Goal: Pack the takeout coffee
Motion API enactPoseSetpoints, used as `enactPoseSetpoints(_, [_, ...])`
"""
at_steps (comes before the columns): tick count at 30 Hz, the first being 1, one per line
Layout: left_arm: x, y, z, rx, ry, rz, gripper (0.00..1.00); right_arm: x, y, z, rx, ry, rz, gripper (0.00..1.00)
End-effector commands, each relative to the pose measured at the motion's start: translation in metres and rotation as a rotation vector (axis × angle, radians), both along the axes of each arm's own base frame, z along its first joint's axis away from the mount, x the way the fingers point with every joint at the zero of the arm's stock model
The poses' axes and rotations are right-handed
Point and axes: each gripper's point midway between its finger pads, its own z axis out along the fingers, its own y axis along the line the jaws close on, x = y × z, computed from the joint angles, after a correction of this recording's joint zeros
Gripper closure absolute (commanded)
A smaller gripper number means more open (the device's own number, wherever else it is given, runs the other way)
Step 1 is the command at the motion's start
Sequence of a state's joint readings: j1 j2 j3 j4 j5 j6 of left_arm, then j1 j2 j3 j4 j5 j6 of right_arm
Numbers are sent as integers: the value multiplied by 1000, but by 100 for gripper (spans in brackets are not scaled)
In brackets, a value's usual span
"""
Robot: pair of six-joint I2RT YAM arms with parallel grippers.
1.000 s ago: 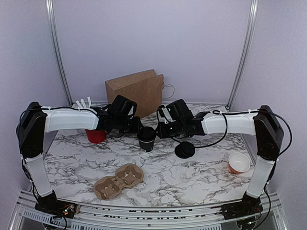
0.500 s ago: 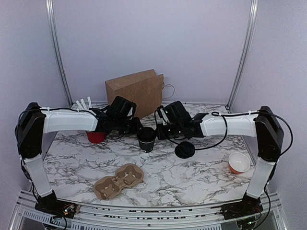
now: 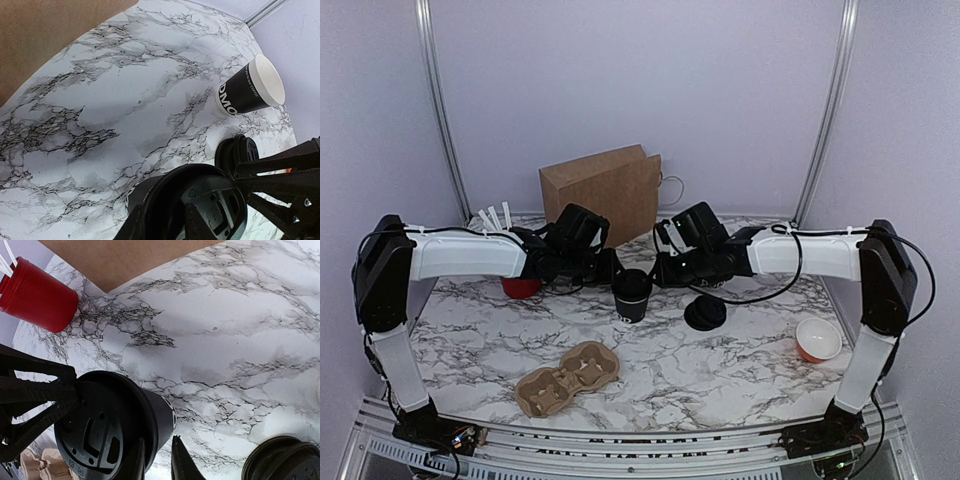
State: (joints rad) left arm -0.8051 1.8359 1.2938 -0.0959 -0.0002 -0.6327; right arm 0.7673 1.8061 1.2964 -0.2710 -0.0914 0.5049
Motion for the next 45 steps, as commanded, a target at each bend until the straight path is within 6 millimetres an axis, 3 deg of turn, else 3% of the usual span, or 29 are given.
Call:
enactPoseSetpoints(1, [-34,11,-42,110,148,-45,73,-3,-1,20,49,-3,-3,82])
enactPoseSetpoints(10, [-34,4,-36,111,135,-56,73,-10,-9,35,81,-22,-13,83])
enactPoseSetpoints(18, [-33,5,-34,112,133,-53,73,-25,-16,19,91,24,-15,88])
enactPoseSetpoints(24, [-33,3,-32,112,130,-57,73,-35,-7,15,96,39,16,89])
enactPoseSetpoints(29, [-33,3,-33,113,133,-58,73,-36,-3,19,110,36,15,83])
enactPoseSetpoints(38, [-33,2,-33,114,132,-61,73,-37,2,16,108,45,20,82])
enactPoseSetpoints(45, [-32,1,-32,113,128,-64,73,-35,-2,30,113,9,3,82])
